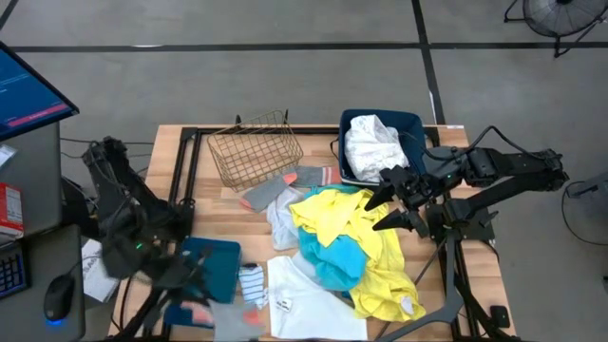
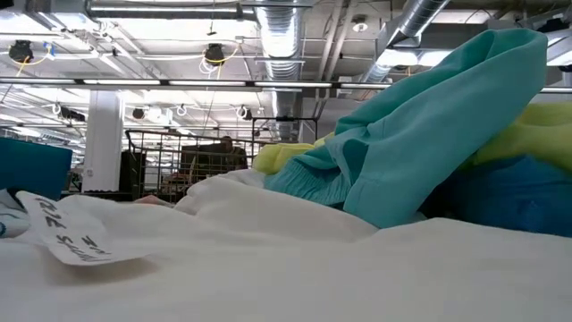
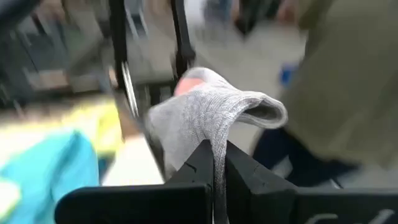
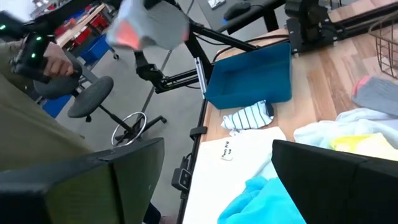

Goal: Pick & Place Cloths
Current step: Put the gray sock into the blue bin

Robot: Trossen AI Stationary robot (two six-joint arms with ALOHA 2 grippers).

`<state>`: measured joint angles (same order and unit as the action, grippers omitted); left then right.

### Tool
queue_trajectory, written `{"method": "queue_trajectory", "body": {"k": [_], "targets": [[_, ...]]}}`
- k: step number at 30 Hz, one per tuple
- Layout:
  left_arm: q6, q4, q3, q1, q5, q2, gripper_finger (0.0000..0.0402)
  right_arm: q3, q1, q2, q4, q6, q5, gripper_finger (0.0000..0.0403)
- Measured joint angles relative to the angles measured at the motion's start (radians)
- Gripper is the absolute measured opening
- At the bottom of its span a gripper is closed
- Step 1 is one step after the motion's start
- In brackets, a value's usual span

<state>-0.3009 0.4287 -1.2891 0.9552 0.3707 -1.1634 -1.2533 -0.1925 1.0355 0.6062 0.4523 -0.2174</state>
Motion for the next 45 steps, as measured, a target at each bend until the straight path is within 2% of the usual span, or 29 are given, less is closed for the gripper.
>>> {"method": "queue_trajectory", "body": {"k": [2,5,8,12,21,28,32,34,40,45], "targets": [[-0.049,0.199,-0.076,-0.074,-0.127,-0.014,0.0000,0.000,0.000,0.000,0.001,0.016,0.012,0.0291],[-0.095,0.369,-0.119,-0.144,-0.227,-0.018,0.0000,0.000,0.000,0.000,0.002,0.017,0.014,0.0291],[-0.098,0.505,-0.110,-0.172,-0.271,-0.027,0.0000,0.000,0.000,0.000,0.002,0.017,0.024,0.0291],[-0.098,0.634,-0.015,-0.165,-0.344,-0.060,0.0000,0.000,-0.003,0.000,0.002,0.012,0.066,0.0291],[-0.053,0.607,0.241,-0.107,-0.476,-0.088,0.0000,0.000,-0.003,0.000,0.003,-0.013,0.070,0.0291],[0.192,0.512,0.347,-0.082,-0.572,-0.095,0.0000,0.000,-0.001,0.000,0.007,-0.018,0.070,0.0291],[0.404,0.457,0.370,-0.082,-0.586,-0.114,0.0000,0.000,-0.001,0.000,0.017,-0.017,0.069,0.0291],[0.457,0.456,0.370,-0.083,-0.584,-0.129,0.0000,0.000,-0.001,0.000,0.025,-0.017,0.067,0.0291],[0.458,0.458,0.371,-0.091,-0.577,-0.184,0.0004,0.000,-0.002,0.000,0.029,-0.017,0.066,0.0291],[0.424,0.448,0.371,-0.098,-0.572,-0.193,0.0034,0.000,-0.002,0.000,0.029,-0.015,0.062,0.0291]]}}
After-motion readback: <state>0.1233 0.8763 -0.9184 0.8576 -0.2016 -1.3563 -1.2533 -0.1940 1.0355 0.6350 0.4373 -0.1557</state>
